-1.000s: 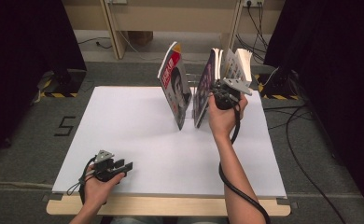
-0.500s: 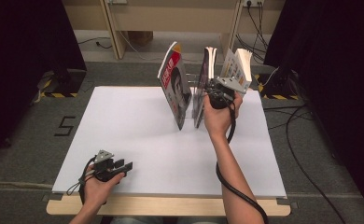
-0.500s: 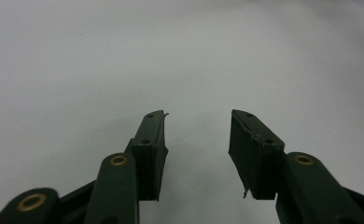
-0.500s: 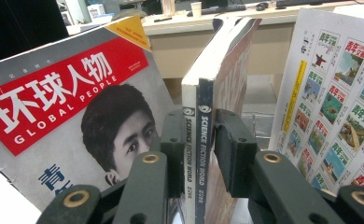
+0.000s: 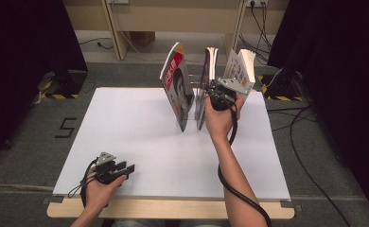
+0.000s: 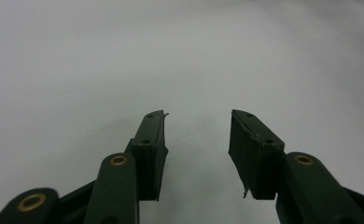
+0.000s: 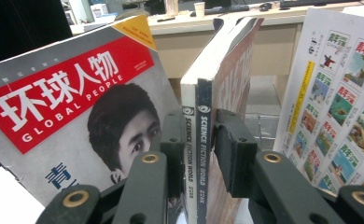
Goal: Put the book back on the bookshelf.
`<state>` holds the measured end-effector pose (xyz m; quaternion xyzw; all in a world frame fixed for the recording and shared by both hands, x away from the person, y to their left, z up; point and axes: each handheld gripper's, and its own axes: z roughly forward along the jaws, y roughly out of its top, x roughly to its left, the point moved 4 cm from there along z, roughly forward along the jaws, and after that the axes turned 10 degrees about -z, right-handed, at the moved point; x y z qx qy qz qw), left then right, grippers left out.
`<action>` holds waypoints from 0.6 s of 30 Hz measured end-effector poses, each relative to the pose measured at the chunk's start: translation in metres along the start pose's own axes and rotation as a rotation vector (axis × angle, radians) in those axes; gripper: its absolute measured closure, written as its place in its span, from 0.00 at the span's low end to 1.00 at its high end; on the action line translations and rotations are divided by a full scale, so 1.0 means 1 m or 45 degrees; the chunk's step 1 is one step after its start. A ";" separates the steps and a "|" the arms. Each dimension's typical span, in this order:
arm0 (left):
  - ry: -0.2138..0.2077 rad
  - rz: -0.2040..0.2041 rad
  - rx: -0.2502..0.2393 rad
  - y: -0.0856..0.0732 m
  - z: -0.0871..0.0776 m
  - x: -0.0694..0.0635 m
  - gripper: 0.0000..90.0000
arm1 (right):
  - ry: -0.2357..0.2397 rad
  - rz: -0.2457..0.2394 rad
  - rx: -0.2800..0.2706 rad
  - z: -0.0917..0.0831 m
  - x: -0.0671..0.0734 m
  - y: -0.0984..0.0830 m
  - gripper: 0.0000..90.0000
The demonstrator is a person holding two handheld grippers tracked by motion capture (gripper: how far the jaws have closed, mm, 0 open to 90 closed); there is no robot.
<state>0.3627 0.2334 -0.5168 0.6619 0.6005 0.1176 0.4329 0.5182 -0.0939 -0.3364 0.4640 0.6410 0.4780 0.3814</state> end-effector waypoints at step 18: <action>0.001 -0.001 -0.002 0.000 0.000 0.000 0.61 | 0.016 -0.016 -0.011 0.002 0.006 0.000 0.81</action>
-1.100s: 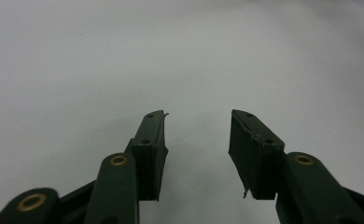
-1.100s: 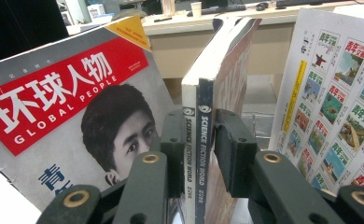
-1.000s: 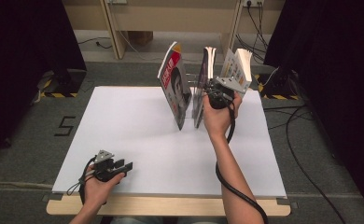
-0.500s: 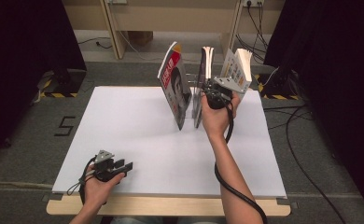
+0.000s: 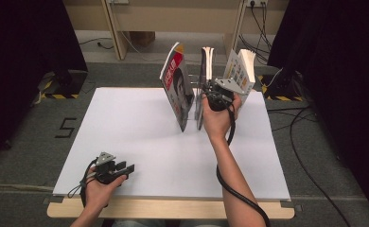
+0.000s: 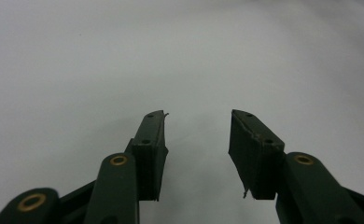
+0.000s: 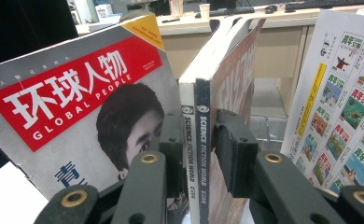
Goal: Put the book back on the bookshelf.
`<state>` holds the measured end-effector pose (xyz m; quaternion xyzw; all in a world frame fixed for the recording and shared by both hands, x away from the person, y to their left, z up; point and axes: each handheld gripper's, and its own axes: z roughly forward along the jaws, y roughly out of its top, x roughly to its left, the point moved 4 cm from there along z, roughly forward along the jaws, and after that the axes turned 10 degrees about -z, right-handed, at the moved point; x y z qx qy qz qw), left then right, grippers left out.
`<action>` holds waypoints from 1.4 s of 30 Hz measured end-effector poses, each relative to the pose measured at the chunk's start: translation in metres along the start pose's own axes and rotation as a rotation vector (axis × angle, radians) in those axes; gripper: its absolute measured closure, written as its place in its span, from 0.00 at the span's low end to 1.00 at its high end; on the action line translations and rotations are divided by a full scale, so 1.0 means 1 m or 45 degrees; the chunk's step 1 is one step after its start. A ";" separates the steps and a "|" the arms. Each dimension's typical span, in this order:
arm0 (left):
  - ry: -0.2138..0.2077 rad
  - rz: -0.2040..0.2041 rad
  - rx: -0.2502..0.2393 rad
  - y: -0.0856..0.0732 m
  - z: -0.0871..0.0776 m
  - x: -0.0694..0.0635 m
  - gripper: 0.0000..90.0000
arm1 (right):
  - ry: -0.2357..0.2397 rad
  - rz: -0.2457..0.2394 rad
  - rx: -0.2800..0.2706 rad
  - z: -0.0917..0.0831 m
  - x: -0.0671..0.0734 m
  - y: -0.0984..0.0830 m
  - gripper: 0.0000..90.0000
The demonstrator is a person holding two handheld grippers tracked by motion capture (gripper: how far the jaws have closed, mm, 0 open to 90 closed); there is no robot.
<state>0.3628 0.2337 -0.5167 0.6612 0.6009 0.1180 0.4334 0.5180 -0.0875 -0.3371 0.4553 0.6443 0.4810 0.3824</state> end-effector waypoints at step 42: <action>-0.001 0.005 0.003 0.000 0.001 -0.001 0.61 | 0.095 -0.005 -0.127 -0.019 0.008 -0.016 0.67</action>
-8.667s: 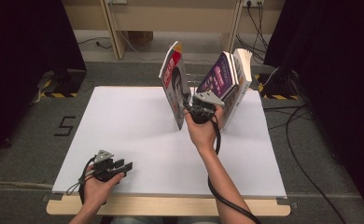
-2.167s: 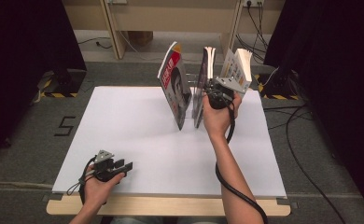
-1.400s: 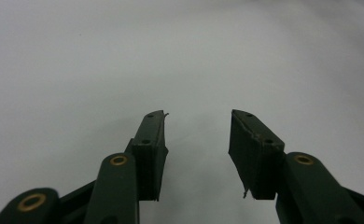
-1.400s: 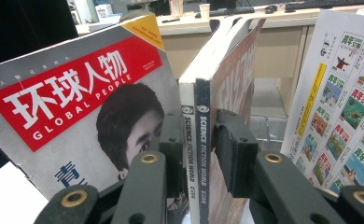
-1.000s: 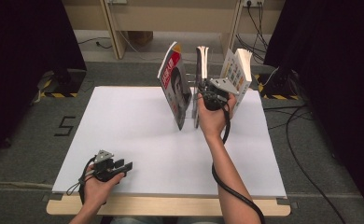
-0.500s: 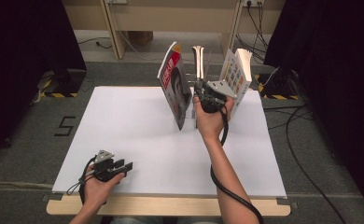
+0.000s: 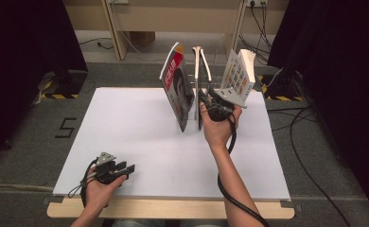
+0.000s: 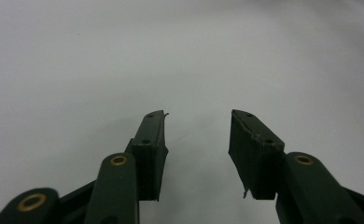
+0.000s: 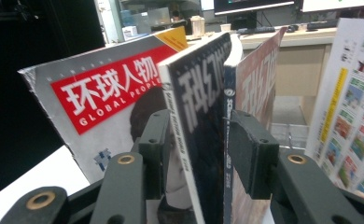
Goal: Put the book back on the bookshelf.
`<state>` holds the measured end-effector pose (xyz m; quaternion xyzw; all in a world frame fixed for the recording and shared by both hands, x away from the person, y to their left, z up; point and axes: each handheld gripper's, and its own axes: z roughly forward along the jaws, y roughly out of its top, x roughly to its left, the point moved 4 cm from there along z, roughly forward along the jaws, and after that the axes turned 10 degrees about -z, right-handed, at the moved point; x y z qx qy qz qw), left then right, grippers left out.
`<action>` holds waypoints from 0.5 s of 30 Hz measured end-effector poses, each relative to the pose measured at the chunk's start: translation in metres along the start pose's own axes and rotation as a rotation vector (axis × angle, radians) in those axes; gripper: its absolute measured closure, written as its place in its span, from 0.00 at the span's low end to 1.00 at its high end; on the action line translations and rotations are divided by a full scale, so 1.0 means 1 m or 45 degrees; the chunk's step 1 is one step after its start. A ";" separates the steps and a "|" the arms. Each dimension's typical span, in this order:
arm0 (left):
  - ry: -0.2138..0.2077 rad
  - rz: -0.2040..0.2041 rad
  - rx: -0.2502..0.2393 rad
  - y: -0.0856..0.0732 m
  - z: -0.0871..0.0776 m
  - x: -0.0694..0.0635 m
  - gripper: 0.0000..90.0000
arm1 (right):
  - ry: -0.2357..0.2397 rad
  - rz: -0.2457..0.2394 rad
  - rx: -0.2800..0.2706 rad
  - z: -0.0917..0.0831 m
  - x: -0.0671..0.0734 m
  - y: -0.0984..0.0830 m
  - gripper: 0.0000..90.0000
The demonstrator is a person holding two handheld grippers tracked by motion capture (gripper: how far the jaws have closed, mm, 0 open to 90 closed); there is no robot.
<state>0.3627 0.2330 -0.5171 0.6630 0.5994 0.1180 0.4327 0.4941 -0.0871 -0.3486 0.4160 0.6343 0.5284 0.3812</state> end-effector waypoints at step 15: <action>0.000 0.000 0.000 0.000 0.000 -0.001 0.62 | -0.029 0.005 0.042 -0.010 -0.011 -0.015 0.67</action>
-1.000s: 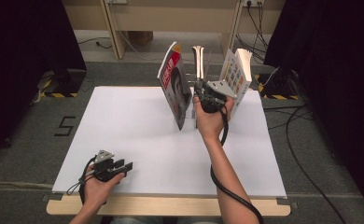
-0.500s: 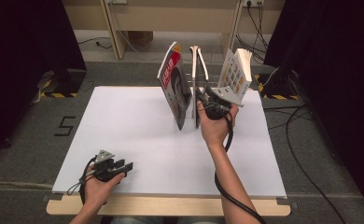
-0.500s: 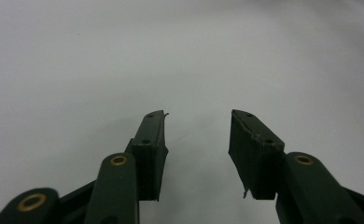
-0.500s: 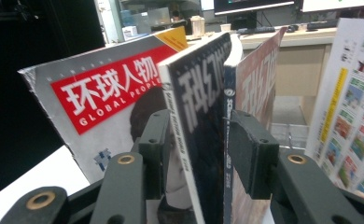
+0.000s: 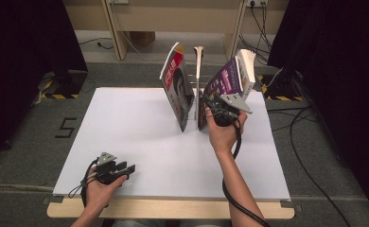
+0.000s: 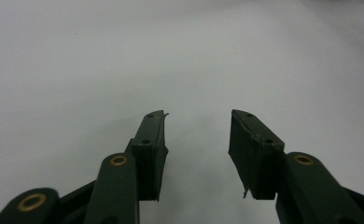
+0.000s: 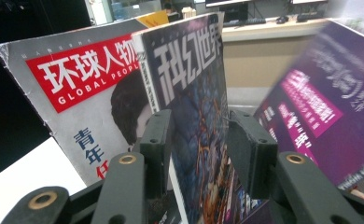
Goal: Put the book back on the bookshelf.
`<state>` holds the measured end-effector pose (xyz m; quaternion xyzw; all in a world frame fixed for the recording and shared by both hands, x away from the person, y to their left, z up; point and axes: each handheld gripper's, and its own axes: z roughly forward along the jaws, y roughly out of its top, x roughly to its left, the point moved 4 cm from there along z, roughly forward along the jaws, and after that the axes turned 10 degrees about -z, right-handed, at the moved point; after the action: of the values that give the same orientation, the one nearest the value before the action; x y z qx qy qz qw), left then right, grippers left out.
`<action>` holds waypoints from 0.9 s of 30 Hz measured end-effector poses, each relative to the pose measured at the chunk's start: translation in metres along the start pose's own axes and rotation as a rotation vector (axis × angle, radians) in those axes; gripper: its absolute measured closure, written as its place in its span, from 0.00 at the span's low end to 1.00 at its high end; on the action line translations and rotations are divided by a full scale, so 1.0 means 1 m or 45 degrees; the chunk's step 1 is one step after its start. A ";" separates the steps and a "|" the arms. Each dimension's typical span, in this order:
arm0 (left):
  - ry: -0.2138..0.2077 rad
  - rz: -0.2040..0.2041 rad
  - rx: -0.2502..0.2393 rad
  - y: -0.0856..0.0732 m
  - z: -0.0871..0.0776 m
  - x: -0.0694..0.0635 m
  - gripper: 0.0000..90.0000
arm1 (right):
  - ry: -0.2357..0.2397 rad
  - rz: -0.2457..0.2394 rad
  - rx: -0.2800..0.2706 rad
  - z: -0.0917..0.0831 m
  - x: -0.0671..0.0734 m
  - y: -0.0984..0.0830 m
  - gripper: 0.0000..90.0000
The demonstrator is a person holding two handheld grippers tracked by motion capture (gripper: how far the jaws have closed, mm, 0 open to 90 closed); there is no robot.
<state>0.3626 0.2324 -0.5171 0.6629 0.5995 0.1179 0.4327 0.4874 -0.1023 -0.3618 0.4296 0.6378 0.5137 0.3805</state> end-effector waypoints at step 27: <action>0.003 -0.004 -0.005 0.000 -0.001 0.000 0.61 | -0.030 -0.020 0.049 -0.011 -0.007 -0.018 0.67</action>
<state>0.3621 0.2332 -0.5167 0.6611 0.6008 0.1191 0.4334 0.4766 -0.1145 -0.3767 0.4378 0.6463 0.4933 0.3837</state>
